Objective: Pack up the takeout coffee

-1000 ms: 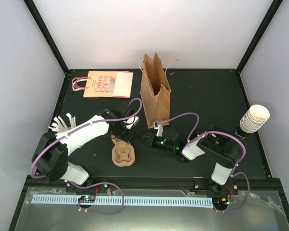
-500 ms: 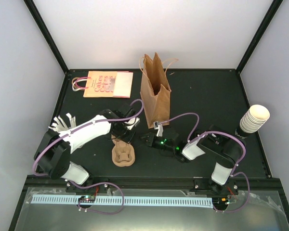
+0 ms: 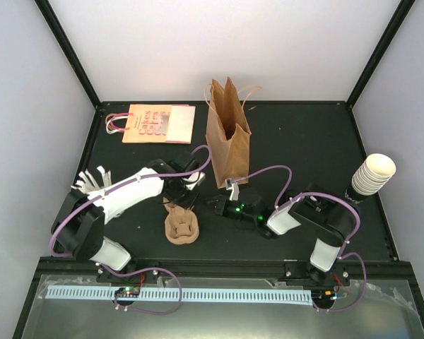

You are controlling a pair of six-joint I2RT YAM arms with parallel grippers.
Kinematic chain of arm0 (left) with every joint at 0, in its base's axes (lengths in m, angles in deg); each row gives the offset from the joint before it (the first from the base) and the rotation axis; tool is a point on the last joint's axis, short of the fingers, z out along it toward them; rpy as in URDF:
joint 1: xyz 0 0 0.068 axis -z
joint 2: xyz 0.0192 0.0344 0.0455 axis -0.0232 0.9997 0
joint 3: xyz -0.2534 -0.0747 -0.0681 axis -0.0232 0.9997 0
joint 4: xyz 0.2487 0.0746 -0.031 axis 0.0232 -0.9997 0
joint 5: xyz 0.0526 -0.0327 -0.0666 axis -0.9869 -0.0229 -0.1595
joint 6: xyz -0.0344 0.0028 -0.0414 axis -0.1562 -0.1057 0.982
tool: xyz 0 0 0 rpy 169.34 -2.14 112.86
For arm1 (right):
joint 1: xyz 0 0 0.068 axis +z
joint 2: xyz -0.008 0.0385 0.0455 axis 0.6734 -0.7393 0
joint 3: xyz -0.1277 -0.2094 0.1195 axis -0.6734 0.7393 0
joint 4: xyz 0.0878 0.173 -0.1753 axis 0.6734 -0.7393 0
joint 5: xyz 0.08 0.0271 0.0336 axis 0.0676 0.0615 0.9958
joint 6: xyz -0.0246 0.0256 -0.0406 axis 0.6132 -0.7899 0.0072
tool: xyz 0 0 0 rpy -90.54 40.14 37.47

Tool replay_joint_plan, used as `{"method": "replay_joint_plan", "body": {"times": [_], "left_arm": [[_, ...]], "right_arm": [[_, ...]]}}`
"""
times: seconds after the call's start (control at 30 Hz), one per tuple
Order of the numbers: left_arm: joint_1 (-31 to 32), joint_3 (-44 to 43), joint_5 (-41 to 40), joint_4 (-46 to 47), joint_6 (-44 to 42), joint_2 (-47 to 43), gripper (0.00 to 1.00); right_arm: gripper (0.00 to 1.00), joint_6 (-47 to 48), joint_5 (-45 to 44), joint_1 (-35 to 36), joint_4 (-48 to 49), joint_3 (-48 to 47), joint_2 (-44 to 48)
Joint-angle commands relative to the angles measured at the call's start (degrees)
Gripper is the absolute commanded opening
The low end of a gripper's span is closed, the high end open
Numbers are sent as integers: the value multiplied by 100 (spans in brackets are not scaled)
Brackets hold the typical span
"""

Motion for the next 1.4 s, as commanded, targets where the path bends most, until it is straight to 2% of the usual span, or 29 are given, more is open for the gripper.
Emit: {"method": "replay_joint_plan", "body": {"times": [0.0, 0.63, 0.87, 1.07, 1.37], "left_arm": [[65, -264, -50, -200, -4, -248, 13], [57, -238, -40, -288, 9, -486, 13], [60, -266, -32, -341, 7, -538, 13], [65, -260, 3, -313, 11, -538, 12], [65, -178, 82, -247, -15, -603, 9]], "right_arm": [[16, 46, 31, -33, 290, -79, -116], [17, 28, 578, -33, 426, -449, -453], [22, 2, 752, 9, 451, -638, -622], [22, -12, 867, 27, 516, -722, -715], [22, -158, 612, 13, 576, -654, -694]]}}
